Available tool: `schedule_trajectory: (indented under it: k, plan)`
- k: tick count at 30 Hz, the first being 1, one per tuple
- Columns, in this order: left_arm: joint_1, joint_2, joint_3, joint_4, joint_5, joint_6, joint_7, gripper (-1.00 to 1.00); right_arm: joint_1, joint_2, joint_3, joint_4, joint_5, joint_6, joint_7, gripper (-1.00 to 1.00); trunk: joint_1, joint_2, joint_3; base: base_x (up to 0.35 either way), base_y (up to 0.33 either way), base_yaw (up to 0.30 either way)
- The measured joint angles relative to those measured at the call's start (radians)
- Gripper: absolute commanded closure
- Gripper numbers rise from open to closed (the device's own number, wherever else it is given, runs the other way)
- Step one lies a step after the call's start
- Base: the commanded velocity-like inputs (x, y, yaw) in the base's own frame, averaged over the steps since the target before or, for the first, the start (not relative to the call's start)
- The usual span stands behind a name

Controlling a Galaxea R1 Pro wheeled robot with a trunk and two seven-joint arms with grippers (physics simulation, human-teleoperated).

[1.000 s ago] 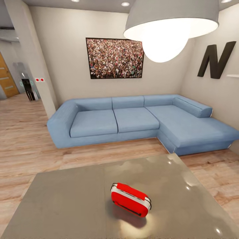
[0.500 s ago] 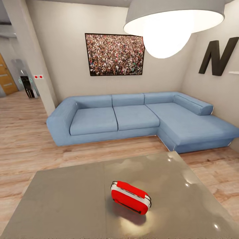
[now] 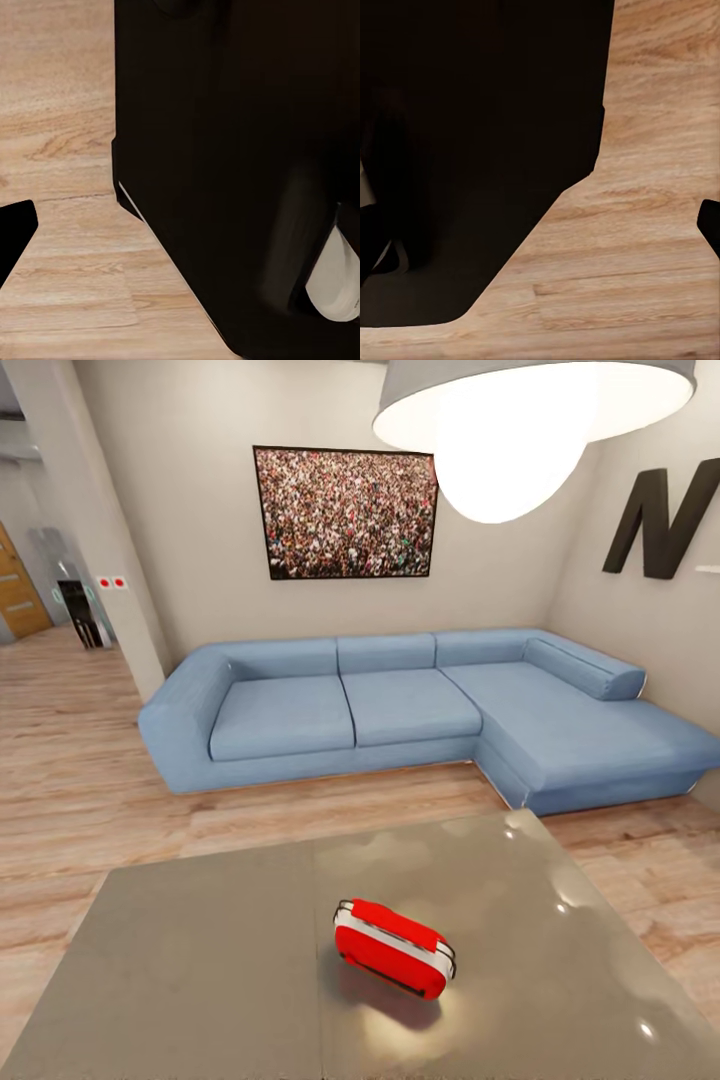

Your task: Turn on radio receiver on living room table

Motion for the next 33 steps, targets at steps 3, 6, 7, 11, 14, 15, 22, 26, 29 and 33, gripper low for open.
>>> schedule_trajectory:
  k: [3, 6, 7, 11, 14, 15, 22, 26, 29, 33]
  plan:
    - [0.000, 0.000, 0.000, 0.000, 0.000, 0.000, 0.000, -1.00, 0.000, 0.000, 0.000, 0.000, 0.000, 0.000, 0.000, -1.00, 0.000, 0.000, -0.005, 0.000, 0.000, 0.000]
    - [0.000, 0.000, 0.000, 0.000, 0.000, 0.000, 0.000, -1.00, 0.000, 0.000, 0.000, 0.000, 0.000, 0.000, 0.000, -1.00, 0.000, 0.000, -0.010, 0.000, 0.000, 0.000]
    - [0.000, 0.000, 0.000, 0.000, 0.000, 0.000, 0.000, -1.00, 0.000, 0.000, 0.000, 0.000, 0.000, 0.000, 0.000, -1.00, 0.000, 0.000, -0.011, 0.000, 0.000, 0.000]
    - [0.000, 0.000, 0.000, 0.000, 0.000, 0.000, 0.000, -1.00, 0.000, 0.000, 0.000, 0.000, 0.000, 0.000, 0.000, -1.00, 0.000, 0.000, -0.017, 0.000, 0.000, 0.000]
    - [0.000, 0.000, 0.000, 0.000, 0.000, 0.000, 0.000, -1.00, 0.000, 0.000, 0.000, 0.000, 0.000, 0.000, 0.000, -1.00, 0.000, 0.000, -0.022, 0.000, 0.000, 0.000]
    - [0.000, 0.000, 0.000, 0.000, 0.000, 0.000, 0.000, -1.00, 0.000, 0.000, 0.000, 0.000, 0.000, 0.000, 0.000, -1.00, 0.000, 0.000, -0.024, 0.000, 0.000, 0.000]
    - [0.000, 0.001, 0.000, 0.000, 0.000, 0.000, 0.000, -1.00, 0.000, 0.000, 0.000, 0.000, 0.000, 0.000, 0.000, -1.00, 0.000, 0.000, -0.035, 0.000, 0.000, 0.000]
    - [0.000, 0.002, 0.000, 0.000, 0.000, 0.000, 0.000, -1.00, 0.000, 0.000, 0.000, 0.000, 0.000, 0.000, 0.000, -1.00, 0.000, 0.000, -0.041, 0.000, 0.000, 0.000]
    - [0.000, 0.002, 0.000, 0.000, 0.000, 0.000, 0.000, -1.00, 0.000, 0.000, 0.000, 0.000, 0.000, 0.000, 0.000, -1.00, 0.000, 0.000, -0.046, 0.000, 0.000, 0.000]
    - [0.000, 0.002, 0.000, 0.000, 0.000, 0.000, 0.000, -1.00, 0.000, 0.000, 0.000, 0.000, 0.000, 0.000, 0.000, -1.00, 0.000, 0.000, -0.052, 0.000, 0.000, 0.000]
